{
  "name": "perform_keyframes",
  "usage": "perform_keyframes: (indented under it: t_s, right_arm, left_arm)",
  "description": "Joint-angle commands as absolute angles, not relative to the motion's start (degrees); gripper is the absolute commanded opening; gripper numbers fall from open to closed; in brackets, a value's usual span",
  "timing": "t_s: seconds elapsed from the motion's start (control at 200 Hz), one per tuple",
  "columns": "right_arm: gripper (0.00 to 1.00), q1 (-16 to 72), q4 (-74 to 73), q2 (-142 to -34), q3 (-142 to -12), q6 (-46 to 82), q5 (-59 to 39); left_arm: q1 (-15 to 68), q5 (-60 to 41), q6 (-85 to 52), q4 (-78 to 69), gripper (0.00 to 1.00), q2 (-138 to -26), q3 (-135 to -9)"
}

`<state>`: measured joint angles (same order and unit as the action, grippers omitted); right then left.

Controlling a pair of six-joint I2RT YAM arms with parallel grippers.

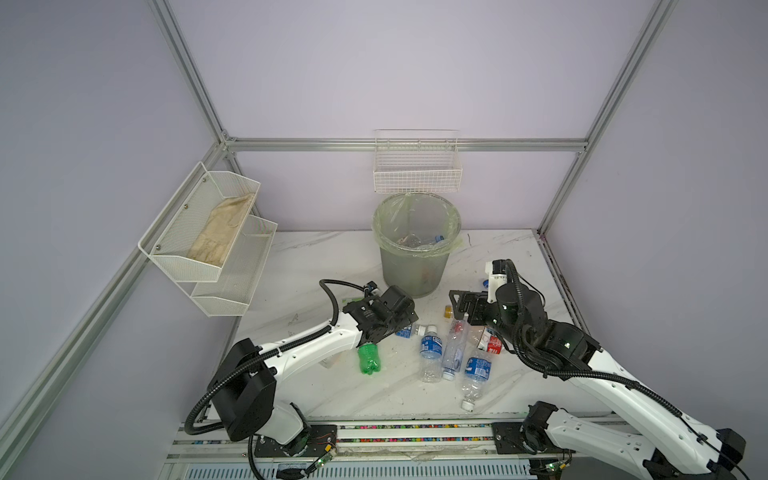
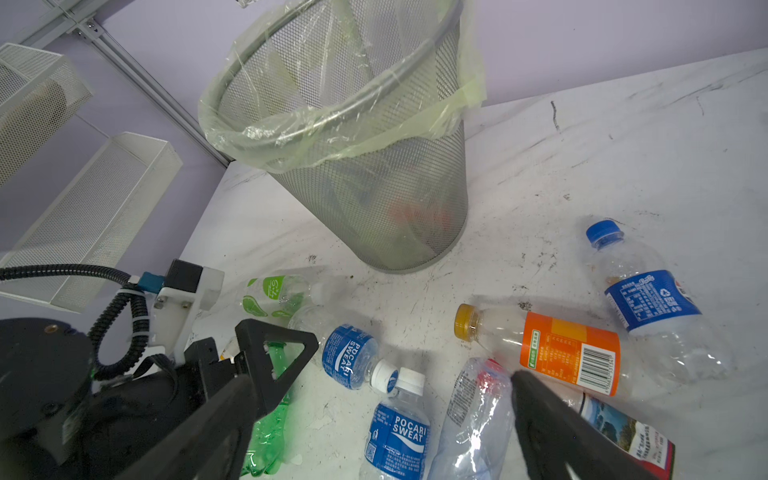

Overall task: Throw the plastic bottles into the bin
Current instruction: 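Withdraw the right gripper from the bin while the left gripper reaches toward the pile, then lower the left gripper onto the blue-labeled Pocari Sweat bottle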

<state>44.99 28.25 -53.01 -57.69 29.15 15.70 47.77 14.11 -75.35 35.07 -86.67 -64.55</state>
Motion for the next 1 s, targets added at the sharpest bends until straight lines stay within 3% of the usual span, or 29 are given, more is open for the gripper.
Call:
perform_keyframes:
  t_s: [0.0,0.575,0.995]
  right_arm:
    - [0.97,44.91,29.62,-51.96,-57.04,29.61,17.3]
    - [0.97,44.91,30.93,-50.01,-56.24,29.71,18.26]
    - [0.97,44.91,31.89,-48.63,-55.48,29.35,18.98]
  left_arm:
    - [48.14,16.35,-82.98,40.36,1.0,-88.26,-72.38]
    - [48.43,15.95,-95.25,44.27,1.0,-96.48,-77.98]
    - [47.89,14.7,-95.33,44.34,0.99,-102.1,-81.75]
